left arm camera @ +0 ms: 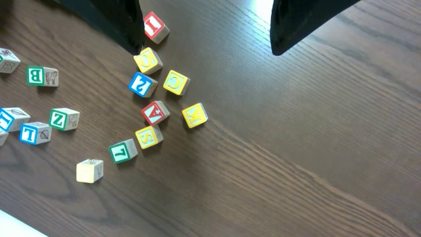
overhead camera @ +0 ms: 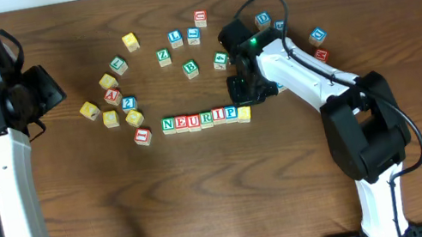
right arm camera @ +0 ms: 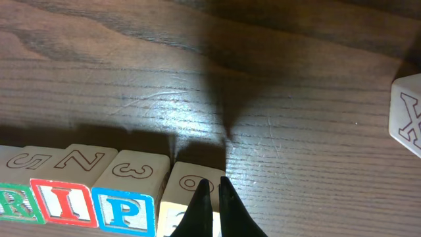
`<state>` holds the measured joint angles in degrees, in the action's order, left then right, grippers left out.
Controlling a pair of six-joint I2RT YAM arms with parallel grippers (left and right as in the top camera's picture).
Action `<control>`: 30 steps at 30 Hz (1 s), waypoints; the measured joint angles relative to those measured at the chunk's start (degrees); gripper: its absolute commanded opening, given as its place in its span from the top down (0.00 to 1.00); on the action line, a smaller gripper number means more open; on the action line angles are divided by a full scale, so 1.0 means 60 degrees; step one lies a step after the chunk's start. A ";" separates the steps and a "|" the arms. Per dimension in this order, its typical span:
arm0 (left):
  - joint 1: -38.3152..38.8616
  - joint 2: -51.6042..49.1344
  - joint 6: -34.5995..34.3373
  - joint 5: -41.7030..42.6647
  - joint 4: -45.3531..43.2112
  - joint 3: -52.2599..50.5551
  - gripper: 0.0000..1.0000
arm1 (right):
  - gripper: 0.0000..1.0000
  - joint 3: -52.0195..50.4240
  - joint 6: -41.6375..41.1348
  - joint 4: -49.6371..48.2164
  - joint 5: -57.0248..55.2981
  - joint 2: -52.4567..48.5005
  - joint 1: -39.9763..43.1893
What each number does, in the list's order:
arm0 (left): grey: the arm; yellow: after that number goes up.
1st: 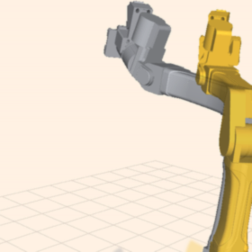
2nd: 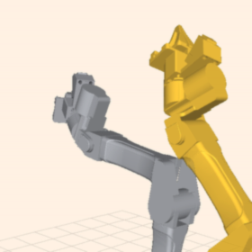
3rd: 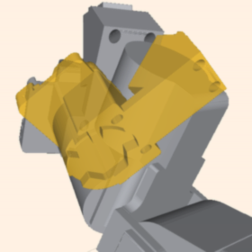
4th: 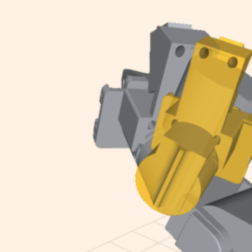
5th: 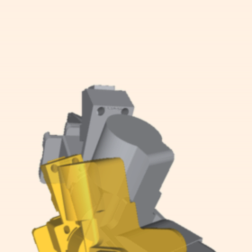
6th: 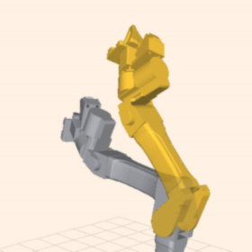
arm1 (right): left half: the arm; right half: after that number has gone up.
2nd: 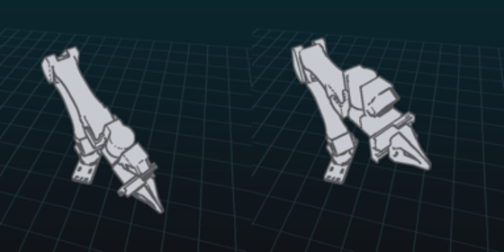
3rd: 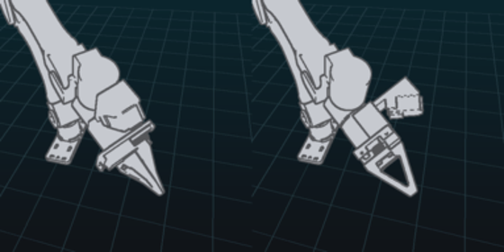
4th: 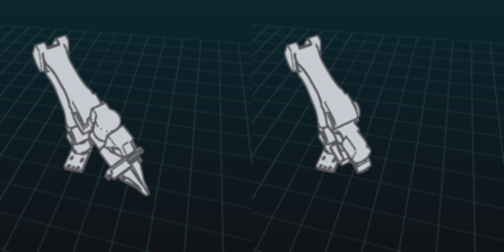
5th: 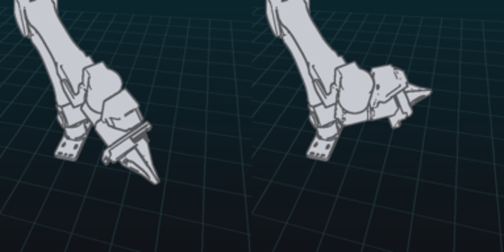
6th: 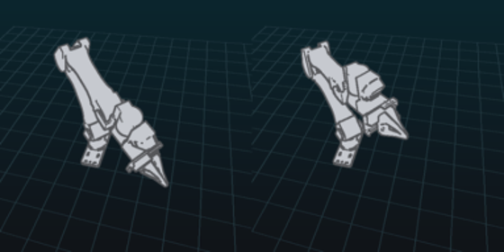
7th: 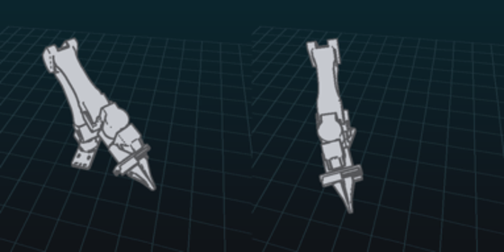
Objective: Spell out NEURIPS
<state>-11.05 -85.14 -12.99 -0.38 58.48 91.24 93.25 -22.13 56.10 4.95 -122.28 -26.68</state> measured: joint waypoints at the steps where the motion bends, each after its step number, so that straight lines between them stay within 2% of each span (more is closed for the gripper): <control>1: 0.0000 0.0000 0.0000 0.0004 0.0000 0.0000 0.40 | 0.99 0.0000 0.0000 -0.0015 0.0000 0.0000 0.0000; 10: 0.0000 0.0000 0.0000 0.0000 0.0000 0.0000 0.40 | 0.97 0.0000 0.0000 -0.0426 0.0047 0.0000 0.0255; 17: 0.0000 0.0000 0.0000 0.0004 0.0000 0.0000 0.40 | 0.97 -0.0007 0.0000 0.0579 0.0033 0.0000 0.0732; 30: 0.0000 0.0000 0.0000 0.0004 0.0000 0.0000 0.40 | 0.98 -0.0011 -0.0280 0.2178 0.0153 0.0000 0.0342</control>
<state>-11.05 -85.14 -12.99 -0.36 58.48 91.24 93.19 -23.81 69.17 5.87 -122.28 -24.62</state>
